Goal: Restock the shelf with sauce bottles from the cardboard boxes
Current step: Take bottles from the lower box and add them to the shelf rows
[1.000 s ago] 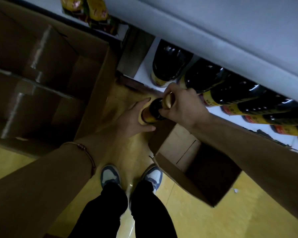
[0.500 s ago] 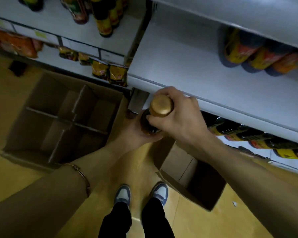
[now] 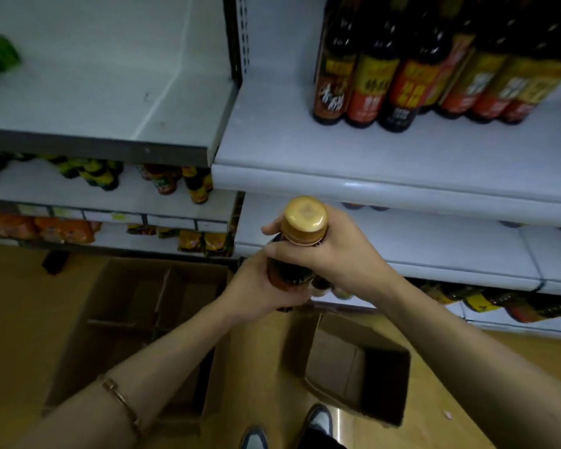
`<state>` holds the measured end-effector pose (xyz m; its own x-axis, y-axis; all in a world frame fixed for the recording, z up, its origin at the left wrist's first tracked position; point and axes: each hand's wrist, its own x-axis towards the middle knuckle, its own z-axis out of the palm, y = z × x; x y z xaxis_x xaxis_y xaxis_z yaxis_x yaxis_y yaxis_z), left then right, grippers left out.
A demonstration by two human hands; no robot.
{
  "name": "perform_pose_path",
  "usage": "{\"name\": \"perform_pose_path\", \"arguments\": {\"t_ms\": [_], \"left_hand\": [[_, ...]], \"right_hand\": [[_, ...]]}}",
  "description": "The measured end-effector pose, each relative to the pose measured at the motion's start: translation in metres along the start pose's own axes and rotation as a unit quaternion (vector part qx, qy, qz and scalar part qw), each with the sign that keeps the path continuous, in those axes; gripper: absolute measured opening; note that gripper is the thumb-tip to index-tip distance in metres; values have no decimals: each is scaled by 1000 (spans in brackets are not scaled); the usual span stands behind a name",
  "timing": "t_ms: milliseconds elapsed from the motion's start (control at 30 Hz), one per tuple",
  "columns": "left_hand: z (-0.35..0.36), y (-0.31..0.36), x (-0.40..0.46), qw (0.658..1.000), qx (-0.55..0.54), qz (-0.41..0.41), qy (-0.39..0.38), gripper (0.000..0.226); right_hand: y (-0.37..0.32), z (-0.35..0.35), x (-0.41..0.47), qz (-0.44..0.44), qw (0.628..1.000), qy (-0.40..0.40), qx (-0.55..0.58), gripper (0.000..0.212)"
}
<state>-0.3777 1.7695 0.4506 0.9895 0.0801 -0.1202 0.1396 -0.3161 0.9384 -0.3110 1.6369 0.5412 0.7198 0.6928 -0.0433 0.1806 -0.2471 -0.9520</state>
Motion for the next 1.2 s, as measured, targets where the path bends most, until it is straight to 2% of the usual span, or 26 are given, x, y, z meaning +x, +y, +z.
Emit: {"name": "perform_pose_path", "arguments": {"t_ms": [133,233,367,500,567,700,967,1133,1200], "left_hand": [[-12,62,-2,998,20,42,-40,65],[-12,97,-2,996,16,56,-68,69],[-3,146,1,990,11,89,-105,62],[22,192,8,981,-11,135,-139,85],[37,211,9,978,-38,147,-144,90],[79,235,7,972,-47,165,-162,84],[185,314,9,955,-50,216,-194,76],[259,375,10,942,-65,240,-226,78],[288,396,9,935,-80,250,-238,72]], "right_hand": [[-55,-30,-18,-27,999,24,-26,21],[-86,-47,-31,-46,996,68,-44,28],[-121,-72,-57,-66,990,115,-42,33],[-152,-104,-86,-91,977,189,-28,26],[-162,-125,-99,-95,971,219,-23,22],[-179,-167,-137,-105,954,280,-31,28],[-204,-254,-224,-77,933,344,-70,33],[-220,-322,-291,-38,936,331,-113,28],[-216,-346,-320,-21,934,326,-147,36]]}}
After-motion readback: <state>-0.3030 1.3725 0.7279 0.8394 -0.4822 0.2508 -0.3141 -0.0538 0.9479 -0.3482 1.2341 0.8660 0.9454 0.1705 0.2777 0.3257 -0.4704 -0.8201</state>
